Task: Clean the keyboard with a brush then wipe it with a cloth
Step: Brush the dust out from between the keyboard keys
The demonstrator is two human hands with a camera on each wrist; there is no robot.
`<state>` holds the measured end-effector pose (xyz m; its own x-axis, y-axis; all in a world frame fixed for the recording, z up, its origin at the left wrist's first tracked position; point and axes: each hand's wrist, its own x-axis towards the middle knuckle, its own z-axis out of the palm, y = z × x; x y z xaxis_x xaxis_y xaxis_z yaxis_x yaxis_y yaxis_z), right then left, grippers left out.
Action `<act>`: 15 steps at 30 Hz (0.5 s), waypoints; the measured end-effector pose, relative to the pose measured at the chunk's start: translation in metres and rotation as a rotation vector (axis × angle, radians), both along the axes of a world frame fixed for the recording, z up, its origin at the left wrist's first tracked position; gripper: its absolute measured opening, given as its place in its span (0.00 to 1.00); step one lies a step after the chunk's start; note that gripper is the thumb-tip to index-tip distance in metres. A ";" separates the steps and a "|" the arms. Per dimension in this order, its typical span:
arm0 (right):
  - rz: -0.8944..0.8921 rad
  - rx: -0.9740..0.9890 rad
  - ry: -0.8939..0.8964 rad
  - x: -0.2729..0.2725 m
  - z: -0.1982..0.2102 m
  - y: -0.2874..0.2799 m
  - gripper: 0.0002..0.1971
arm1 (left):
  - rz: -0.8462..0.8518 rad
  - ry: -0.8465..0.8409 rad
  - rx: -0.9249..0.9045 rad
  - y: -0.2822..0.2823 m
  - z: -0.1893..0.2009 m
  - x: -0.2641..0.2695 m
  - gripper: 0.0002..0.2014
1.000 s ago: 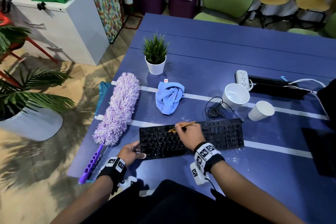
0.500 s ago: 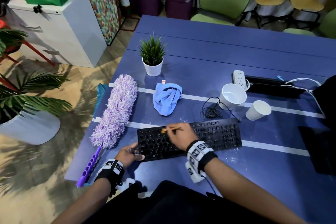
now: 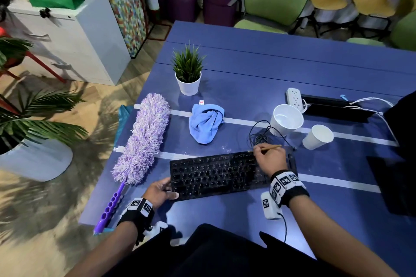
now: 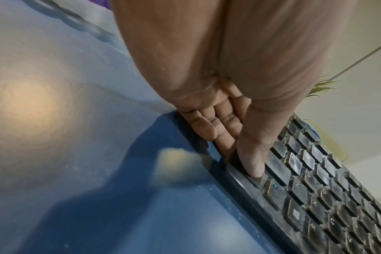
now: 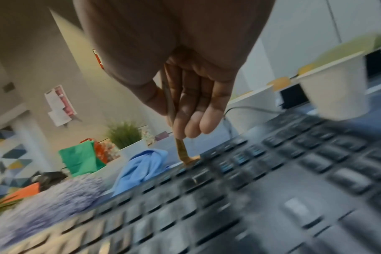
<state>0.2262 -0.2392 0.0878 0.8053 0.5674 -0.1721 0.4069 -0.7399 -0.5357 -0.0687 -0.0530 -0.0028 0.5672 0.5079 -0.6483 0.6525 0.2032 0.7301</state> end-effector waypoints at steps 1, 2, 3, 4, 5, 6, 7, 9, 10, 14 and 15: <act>0.030 -0.024 0.014 -0.007 0.000 0.007 0.26 | 0.003 -0.002 -0.002 0.000 0.000 0.000 0.31; 0.068 -0.042 0.031 -0.016 -0.002 0.014 0.23 | 0.006 -0.002 0.000 -0.001 0.003 0.000 0.31; 0.118 -0.044 0.051 -0.023 -0.006 0.021 0.21 | 0.010 -0.002 0.006 -0.001 0.004 0.000 0.31; 0.160 -0.043 0.070 -0.031 -0.010 0.029 0.20 | 0.017 0.001 0.012 -0.002 0.005 -0.001 0.31; 0.193 -0.039 0.084 -0.036 -0.016 0.035 0.19 | 0.022 0.007 0.016 -0.002 0.003 -0.001 0.32; 0.204 -0.038 0.100 -0.037 -0.022 0.040 0.18 | 0.027 0.010 0.020 -0.003 0.004 -0.001 0.32; 0.187 -0.029 0.114 -0.036 -0.027 0.043 0.18 | 0.028 0.010 0.023 -0.004 0.004 -0.002 0.32; 0.061 -0.007 0.138 -0.027 -0.030 0.042 0.17 | 0.032 0.009 0.029 -0.004 0.004 -0.001 0.31; -0.021 0.022 0.152 -0.023 -0.029 0.040 0.18 | 0.033 0.007 0.030 -0.005 0.006 0.001 0.31; -0.027 0.096 0.190 -0.035 -0.022 0.046 0.15 | 0.050 0.015 0.021 -0.004 0.004 -0.001 0.30; 0.026 0.084 0.206 -0.041 -0.024 0.049 0.16 | 0.052 0.010 0.021 -0.004 0.004 -0.001 0.30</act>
<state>0.1855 -0.1902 0.0638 0.7426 0.6071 -0.2827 0.3012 -0.6798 -0.6687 -0.0701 -0.0572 0.0014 0.5332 0.5500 -0.6427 0.6492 0.2211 0.7278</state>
